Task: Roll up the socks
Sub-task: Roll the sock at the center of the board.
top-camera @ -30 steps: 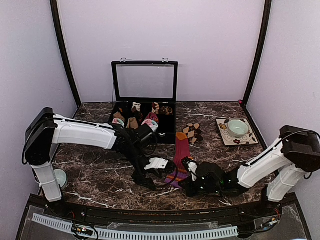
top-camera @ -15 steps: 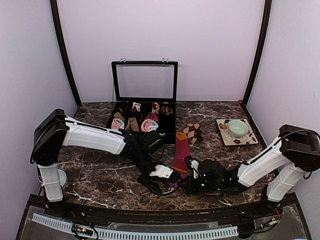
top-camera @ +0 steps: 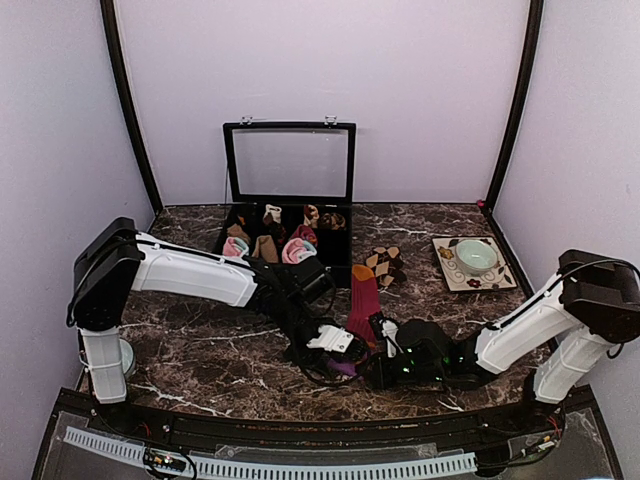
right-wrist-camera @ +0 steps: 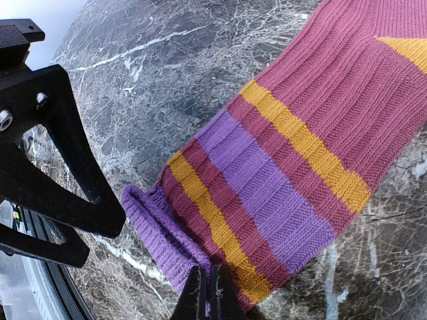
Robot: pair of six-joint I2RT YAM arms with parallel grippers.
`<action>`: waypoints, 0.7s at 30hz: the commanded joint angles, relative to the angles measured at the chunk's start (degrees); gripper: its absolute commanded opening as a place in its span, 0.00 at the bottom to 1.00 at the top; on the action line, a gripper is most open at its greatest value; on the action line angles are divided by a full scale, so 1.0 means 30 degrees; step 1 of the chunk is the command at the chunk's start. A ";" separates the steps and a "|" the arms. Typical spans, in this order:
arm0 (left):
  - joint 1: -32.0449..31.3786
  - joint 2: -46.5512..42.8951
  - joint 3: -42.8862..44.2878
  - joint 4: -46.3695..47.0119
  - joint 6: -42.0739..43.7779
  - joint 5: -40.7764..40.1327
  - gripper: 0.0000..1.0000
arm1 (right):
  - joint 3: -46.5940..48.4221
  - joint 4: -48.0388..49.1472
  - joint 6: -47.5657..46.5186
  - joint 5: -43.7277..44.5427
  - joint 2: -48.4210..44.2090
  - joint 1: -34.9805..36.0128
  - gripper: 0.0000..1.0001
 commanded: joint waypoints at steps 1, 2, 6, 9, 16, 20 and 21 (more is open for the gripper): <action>-0.0187 0.0079 -0.0172 -0.0010 0.0311 -0.0034 0.41 | -0.0625 -0.1372 0.0202 -0.0461 0.0161 -0.0077 0.00; -0.0187 0.0155 -0.0261 0.0101 0.0314 -0.0069 0.40 | -0.0624 -0.1377 0.0209 -0.0446 0.0171 -0.0078 0.00; -0.0186 0.0300 -0.0352 0.0496 0.0342 -0.0306 0.39 | -0.0535 -0.1612 0.0217 -0.0428 0.0165 -0.0072 0.00; -0.0184 0.0565 -0.0263 0.0583 0.0397 -0.0499 0.38 | -0.0448 -0.1715 0.0218 -0.0483 0.0165 -0.0078 0.00; -0.0187 0.0677 -0.0709 0.0974 0.0406 -0.0850 0.29 | -0.0547 -0.1928 0.0298 -0.0543 -0.0453 -0.0069 0.00; -0.0187 0.0550 -0.0907 0.1154 0.0228 -0.1021 0.24 | -0.0447 -0.2301 0.0247 -0.0600 -0.0725 -0.0070 0.00; -0.0187 0.0518 -0.0994 0.1202 0.0227 -0.1024 0.24 | -0.0434 -0.2416 0.0218 -0.0607 -0.0771 -0.0069 0.00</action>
